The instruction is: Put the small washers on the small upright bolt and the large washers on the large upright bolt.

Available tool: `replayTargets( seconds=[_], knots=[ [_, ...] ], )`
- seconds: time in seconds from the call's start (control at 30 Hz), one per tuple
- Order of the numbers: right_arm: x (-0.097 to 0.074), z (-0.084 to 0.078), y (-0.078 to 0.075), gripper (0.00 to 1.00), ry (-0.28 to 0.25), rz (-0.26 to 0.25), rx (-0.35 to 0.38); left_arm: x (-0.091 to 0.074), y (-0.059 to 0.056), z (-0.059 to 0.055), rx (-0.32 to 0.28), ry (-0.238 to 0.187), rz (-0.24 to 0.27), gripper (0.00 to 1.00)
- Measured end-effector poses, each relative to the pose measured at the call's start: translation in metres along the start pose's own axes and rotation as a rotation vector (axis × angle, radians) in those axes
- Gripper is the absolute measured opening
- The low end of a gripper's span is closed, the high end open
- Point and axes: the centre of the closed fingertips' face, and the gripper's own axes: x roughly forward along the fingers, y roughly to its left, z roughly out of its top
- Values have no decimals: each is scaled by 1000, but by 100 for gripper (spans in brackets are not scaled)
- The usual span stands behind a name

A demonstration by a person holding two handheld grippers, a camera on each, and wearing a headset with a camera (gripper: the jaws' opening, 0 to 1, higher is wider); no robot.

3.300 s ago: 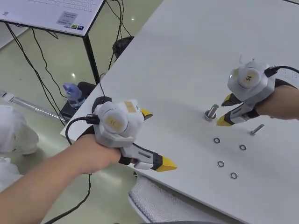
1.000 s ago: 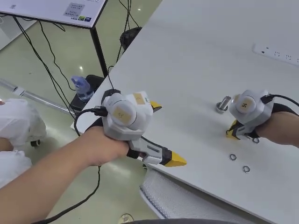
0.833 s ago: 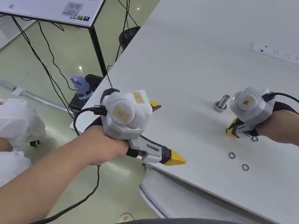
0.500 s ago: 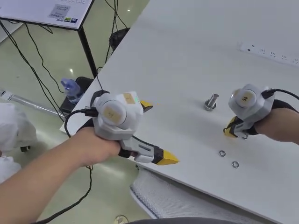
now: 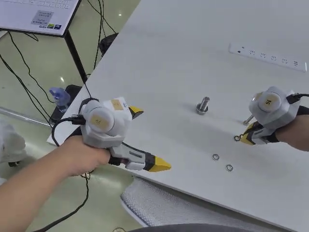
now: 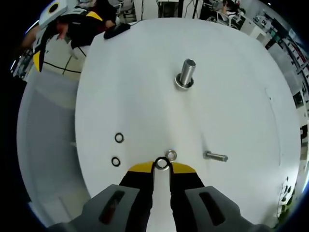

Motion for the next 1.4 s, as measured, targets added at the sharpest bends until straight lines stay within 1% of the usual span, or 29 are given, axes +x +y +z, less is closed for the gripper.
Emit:
replayTargets(
  seconds=[0.1, 0.2, 0.37, 0.43, 0.53, 0.63, 0.73, 0.77, 0.8, 0.93, 1.07, 1.17, 1.23, 1.33, 1.4],
  knots=[
    [-5, -2, -6, 12, -3, -9, 17, -1, 0, 1, -3, -5, 5, 100],
    [-8, -4, -11, 12, -4, -18, 29, 0, 0, -1, 2, 4, 7, 100],
    [-13, -7, -24, 12, -7, -38, 42, 1, 1, 3, 22, -3, 21, 99],
    [-16, -6, -31, 12, -9, -46, 49, 2, 1, 5, 24, -5, 21, 99],
    [-20, -9, -43, 12, 15, -65, 24, 4, 2, 7, 36, -8, 23, 99],
    [-24, -9, -53, 12, 10, -67, 41, 7, 1, 8, 35, -7, 16, 99],
    [-27, -12, -61, 12, 20, -77, 45, 10, 0, 9, 33, -9, 11, 99],
    [-26, -12, -74, 12, 19, -79, 46, 11, -1, 10, 34, -9, 9, 99],
    [-27, -12, -79, 12, 18, -80, 50, 11, -1, 10, 35, -8, 8, 99],
    [-34, -9, -85, 12, 4, -94, 61, 13, -1, 10, 39, -6, 3, 99],
    [-36, -3, -86, 12, -7, -97, 63, 14, 0, 10, 49, -3, 3, 99],
    [-33, 0, -85, 12, -14, -80, 69, 15, 1, 9, 57, 0, -1, 98],
    [-31, 3, -83, 12, -17, -77, 61, 15, 2, 10, 73, 0, -4, 97],
    [-28, 7, -80, 12, -18, -73, 56, 15, 4, 9, 67, 4, 0, 97],
    [-26, 9, -79, 12, -18, -71, 55, 14, 4, 8, 66, 4, 1, 97]
  ],
)
